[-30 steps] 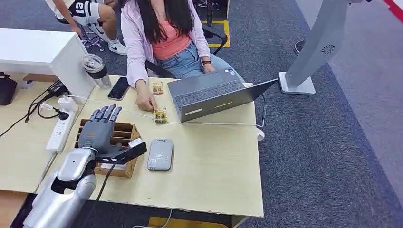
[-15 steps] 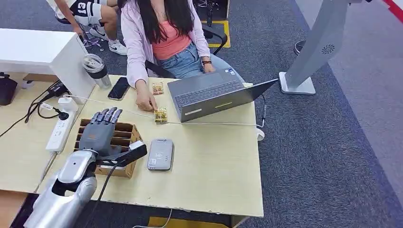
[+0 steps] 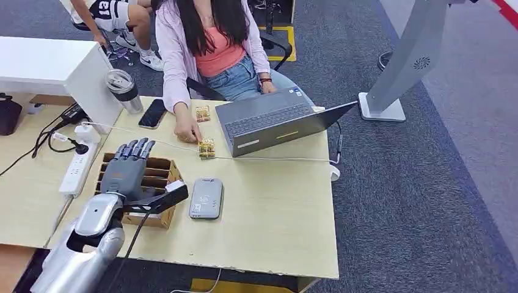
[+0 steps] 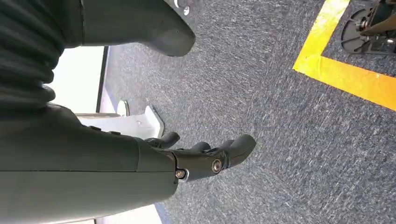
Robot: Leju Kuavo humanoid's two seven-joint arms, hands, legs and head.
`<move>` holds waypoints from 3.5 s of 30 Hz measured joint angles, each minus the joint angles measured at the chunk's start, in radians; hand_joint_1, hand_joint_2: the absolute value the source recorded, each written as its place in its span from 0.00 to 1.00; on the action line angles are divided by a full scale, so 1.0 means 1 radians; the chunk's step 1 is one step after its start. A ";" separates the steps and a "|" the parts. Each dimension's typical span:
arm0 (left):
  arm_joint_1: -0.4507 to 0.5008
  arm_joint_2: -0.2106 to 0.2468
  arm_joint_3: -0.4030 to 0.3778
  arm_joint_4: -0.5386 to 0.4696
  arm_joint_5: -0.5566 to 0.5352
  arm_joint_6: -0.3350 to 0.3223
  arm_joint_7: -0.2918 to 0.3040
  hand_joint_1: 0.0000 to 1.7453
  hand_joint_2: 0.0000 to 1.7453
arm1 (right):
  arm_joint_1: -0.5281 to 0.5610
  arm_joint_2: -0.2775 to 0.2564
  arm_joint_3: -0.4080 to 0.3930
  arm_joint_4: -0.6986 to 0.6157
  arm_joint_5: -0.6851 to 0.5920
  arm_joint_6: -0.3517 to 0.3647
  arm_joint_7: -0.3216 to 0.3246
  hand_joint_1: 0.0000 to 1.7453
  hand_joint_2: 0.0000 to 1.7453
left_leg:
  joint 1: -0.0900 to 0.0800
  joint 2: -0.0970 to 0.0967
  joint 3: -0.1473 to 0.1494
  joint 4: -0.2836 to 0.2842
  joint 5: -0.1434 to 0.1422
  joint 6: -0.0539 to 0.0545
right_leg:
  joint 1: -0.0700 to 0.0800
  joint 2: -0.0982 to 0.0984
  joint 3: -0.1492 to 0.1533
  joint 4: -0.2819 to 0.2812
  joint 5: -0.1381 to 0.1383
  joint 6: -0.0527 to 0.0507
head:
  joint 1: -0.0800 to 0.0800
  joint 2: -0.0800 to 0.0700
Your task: Pass the card to the sensor for recognition and then transmit it.
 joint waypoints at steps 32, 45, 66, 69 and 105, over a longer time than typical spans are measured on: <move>0.010 0.003 0.009 0.000 0.001 -0.008 -0.008 1.00 1.00 | 0.000 0.000 0.024 0.002 -0.011 0.006 0.000 0.00 1.00 | 0.000 0.000 0.000 0.000 0.000 0.000 | 0.000 0.000 0.000 0.000 0.000 0.000 | 0.000 0.000; 0.011 0.006 0.014 0.000 0.017 -0.009 -0.013 1.00 1.00 | 0.000 0.000 0.025 0.003 -0.015 0.010 0.000 0.00 1.00 | 0.000 0.000 0.000 0.000 0.000 0.000 | 0.000 0.000 0.000 0.000 0.000 0.000 | 0.000 0.000; 0.011 0.010 0.015 0.000 0.028 -0.011 -0.013 1.00 1.00 | 0.000 0.000 0.026 0.004 -0.021 0.010 0.000 0.00 1.00 | 0.000 0.000 0.000 0.000 0.000 0.000 | 0.000 0.000 0.000 0.000 0.000 0.000 | 0.000 0.000; 0.010 0.010 0.016 0.000 0.031 -0.008 -0.015 1.00 1.00 | 0.000 0.000 0.027 0.004 -0.023 0.010 0.000 0.00 1.00 | 0.000 0.000 0.000 0.000 0.000 0.000 | 0.000 0.000 0.000 0.000 0.000 0.000 | 0.000 0.000; -0.325 0.022 0.031 -0.084 0.092 0.104 -0.048 1.00 1.00 | -0.006 0.000 0.088 0.004 -0.020 0.022 -0.003 0.00 1.00 | 0.000 0.000 0.000 0.000 0.001 0.000 | 0.000 0.000 -0.001 0.000 0.001 0.000 | 0.000 0.000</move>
